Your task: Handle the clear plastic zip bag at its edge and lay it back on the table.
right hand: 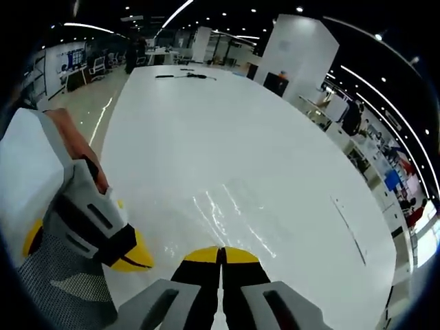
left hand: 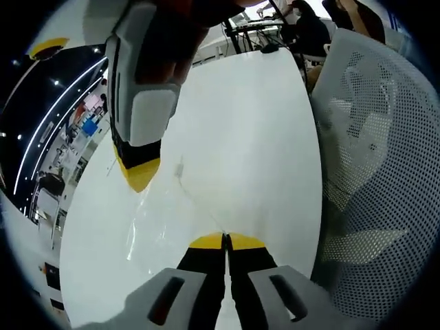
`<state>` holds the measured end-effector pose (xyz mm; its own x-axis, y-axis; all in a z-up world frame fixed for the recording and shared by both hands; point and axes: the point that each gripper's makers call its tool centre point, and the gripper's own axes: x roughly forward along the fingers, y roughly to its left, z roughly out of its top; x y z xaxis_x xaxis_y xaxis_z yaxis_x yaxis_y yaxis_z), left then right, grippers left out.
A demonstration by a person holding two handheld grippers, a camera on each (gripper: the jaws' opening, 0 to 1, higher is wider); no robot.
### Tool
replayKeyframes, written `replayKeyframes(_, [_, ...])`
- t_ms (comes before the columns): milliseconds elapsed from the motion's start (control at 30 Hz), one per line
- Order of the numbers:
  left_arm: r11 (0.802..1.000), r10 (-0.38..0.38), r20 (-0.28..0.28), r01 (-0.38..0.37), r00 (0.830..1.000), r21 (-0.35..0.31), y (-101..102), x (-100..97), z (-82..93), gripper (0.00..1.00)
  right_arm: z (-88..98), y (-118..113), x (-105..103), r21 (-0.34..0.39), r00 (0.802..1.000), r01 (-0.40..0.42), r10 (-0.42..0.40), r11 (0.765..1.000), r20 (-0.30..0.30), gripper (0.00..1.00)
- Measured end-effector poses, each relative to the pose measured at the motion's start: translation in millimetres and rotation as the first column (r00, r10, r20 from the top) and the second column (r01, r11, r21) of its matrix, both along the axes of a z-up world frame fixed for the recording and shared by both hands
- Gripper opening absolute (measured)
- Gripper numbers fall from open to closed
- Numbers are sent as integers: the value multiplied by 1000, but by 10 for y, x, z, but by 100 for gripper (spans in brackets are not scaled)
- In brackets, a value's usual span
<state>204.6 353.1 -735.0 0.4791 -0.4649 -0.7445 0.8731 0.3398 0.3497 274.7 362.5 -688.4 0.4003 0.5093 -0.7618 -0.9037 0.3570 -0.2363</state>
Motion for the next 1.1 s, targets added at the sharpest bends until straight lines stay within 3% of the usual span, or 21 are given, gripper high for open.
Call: replayKeyframes(1100, [1000,-18,0,18,1000,-5,-73,-39,29,0,98,-32,54,9,999,6,-6,1000,35,0])
